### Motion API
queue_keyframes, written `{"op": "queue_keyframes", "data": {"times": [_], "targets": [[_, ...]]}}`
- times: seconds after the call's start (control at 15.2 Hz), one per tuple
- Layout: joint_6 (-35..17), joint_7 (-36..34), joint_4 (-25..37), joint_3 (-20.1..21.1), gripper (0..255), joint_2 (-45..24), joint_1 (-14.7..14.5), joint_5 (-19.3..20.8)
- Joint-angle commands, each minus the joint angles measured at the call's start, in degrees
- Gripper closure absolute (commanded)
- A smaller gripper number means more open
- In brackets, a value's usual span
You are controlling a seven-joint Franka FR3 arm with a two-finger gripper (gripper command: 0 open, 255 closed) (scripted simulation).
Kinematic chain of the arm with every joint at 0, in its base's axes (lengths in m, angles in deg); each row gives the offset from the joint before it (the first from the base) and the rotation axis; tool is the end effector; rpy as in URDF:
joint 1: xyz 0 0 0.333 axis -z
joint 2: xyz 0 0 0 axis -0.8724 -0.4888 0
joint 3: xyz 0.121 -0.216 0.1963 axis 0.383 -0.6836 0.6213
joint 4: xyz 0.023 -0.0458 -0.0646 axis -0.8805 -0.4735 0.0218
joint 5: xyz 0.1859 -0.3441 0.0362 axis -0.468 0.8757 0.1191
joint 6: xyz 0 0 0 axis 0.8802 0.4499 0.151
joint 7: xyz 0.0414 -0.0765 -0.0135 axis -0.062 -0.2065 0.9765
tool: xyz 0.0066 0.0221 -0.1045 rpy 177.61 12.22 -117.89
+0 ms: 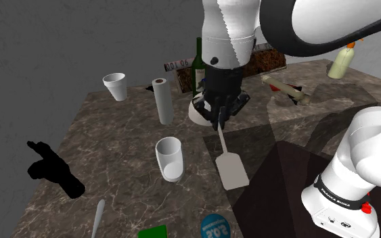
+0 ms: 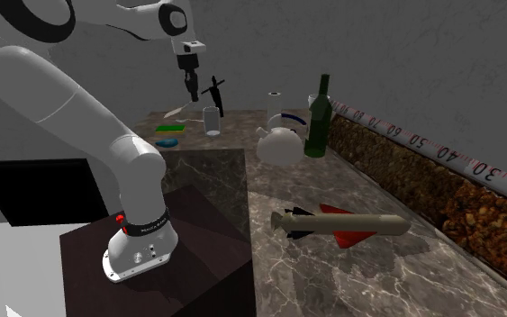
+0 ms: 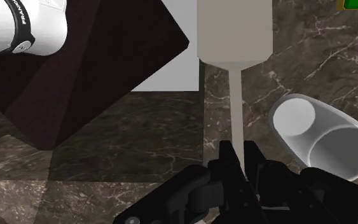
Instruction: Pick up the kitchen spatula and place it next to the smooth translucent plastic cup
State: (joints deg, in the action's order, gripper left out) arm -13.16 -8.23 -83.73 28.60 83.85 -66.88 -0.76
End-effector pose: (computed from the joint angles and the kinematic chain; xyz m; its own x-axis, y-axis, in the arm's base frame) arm 0.3135 0.2592 0.5519 0.8082 -0.5851 0.0668 -0.5864 -0.8100 -0.0011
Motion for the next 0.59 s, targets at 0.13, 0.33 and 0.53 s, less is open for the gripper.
{"op": "queue_keyframes", "data": {"times": [0.13, 0.33, 0.53], "targets": [[-0.2, -6.2, 3.9, 5.3, 255, -3.6, -0.6, -0.7], [-0.3, -11.1, 7.6, 9.6, 255, -7.2, -0.7, -0.4], [-1.9, -13.5, 8.1, 12.0, 255, -9.1, -0.6, -0.1]]}}
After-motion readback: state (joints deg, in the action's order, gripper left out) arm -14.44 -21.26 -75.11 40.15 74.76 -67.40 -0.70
